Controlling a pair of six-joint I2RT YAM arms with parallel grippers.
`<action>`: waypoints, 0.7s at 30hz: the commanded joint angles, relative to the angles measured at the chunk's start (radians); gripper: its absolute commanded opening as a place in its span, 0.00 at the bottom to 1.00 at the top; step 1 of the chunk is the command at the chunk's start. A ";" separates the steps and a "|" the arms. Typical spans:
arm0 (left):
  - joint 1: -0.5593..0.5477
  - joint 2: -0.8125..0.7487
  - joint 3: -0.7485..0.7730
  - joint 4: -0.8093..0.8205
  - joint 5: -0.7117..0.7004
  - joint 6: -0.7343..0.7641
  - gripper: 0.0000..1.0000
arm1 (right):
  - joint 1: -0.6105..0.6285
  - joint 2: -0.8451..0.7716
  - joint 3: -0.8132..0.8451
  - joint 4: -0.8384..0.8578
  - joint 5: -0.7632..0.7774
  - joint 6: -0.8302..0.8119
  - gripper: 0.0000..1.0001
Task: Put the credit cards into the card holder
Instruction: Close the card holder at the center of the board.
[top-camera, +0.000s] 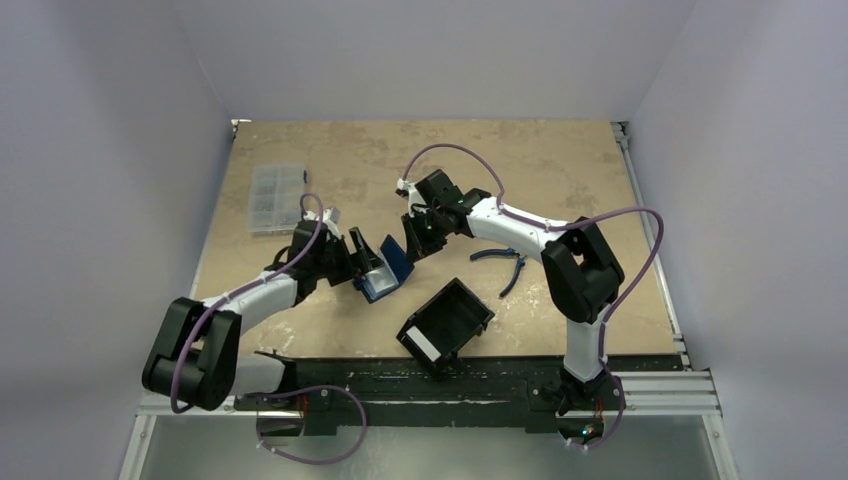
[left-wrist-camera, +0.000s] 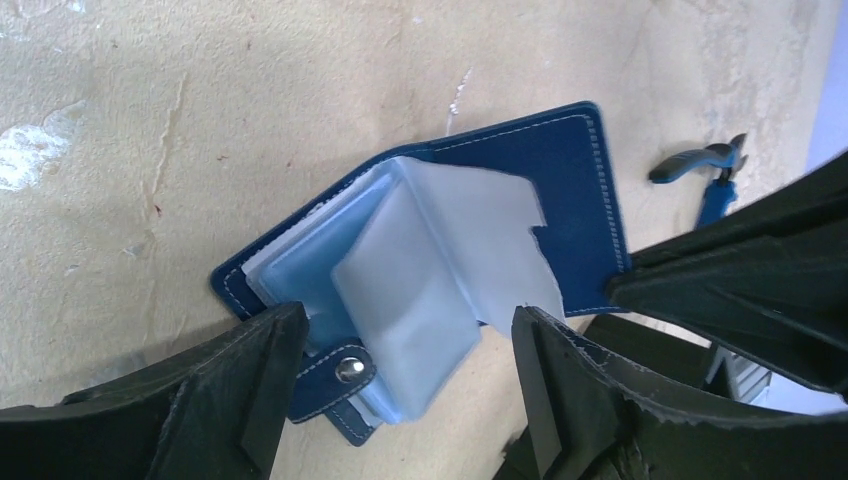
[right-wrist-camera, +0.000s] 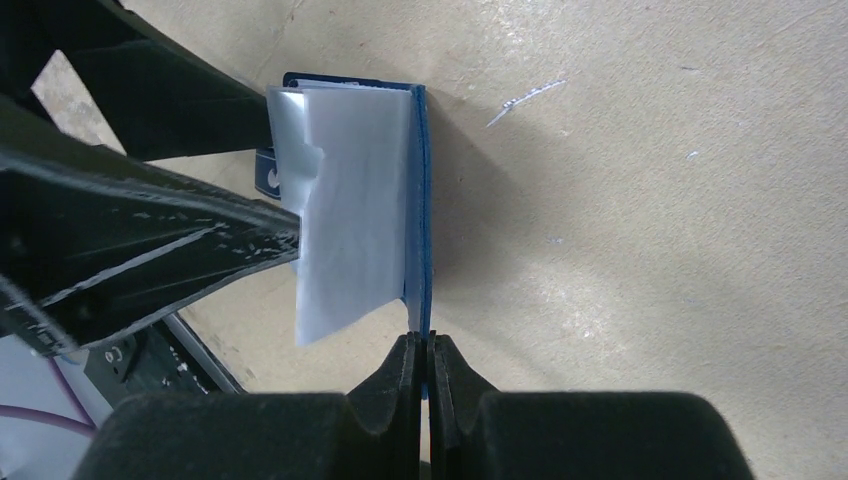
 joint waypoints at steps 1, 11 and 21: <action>0.006 0.043 0.024 0.029 0.041 0.021 0.79 | 0.001 -0.036 0.011 0.014 -0.010 -0.010 0.09; 0.006 -0.107 -0.072 0.022 0.119 -0.038 0.72 | 0.009 -0.030 0.019 0.030 -0.055 0.007 0.16; 0.008 -0.155 -0.122 -0.009 0.107 -0.095 0.67 | 0.047 -0.034 -0.020 0.128 -0.169 0.098 0.34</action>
